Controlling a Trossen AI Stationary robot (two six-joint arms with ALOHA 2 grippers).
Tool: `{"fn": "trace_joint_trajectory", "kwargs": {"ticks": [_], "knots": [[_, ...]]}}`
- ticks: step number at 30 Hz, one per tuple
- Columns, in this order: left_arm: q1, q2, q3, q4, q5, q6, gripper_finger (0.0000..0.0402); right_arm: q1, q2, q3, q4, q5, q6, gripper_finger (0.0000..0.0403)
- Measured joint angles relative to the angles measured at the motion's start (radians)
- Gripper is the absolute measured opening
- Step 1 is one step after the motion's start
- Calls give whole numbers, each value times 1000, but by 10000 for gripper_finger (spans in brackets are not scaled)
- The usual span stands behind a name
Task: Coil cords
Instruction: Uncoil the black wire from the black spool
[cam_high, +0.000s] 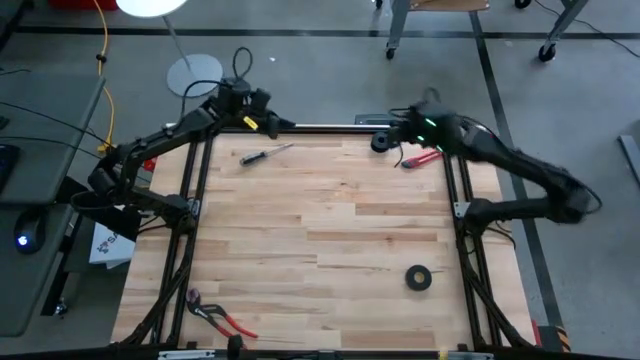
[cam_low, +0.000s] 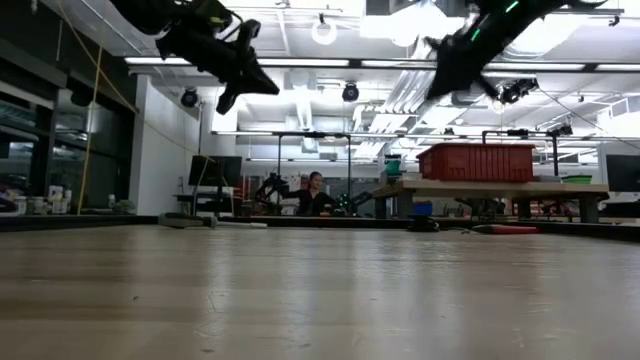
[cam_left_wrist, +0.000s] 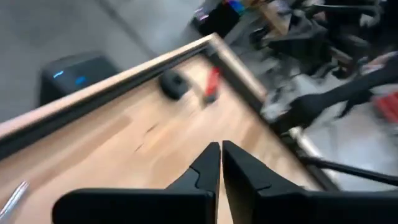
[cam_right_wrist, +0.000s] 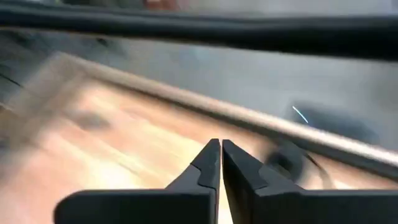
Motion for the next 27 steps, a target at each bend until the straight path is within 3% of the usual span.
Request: {"fn": "trace_joint_trajectory", "kwargs": {"ticks": [3, 6, 10, 15, 19, 27], "knots": [[-27, 0, -8, -65, -67, 2, 2, -146, 213, 120, -158, -62, -38, 1], [-40, 5, -23, -71, -75, 4, 1, -272, 405, 220, -209, -216, -25, 0], [-46, 4, -44, -65, -74, 19, 1, -329, 589, 359, -241, -351, -26, 0], [-43, 5, -68, -73, -72, 37, 1, -323, 735, 533, -325, -266, -55, 0], [-43, 5, -78, -84, -73, 45, 0, -329, 846, 649, -417, -264, -20, 0], [-43, 5, -78, -103, -99, 32, 0, -323, 963, 698, -491, -284, 37, 0]]}}
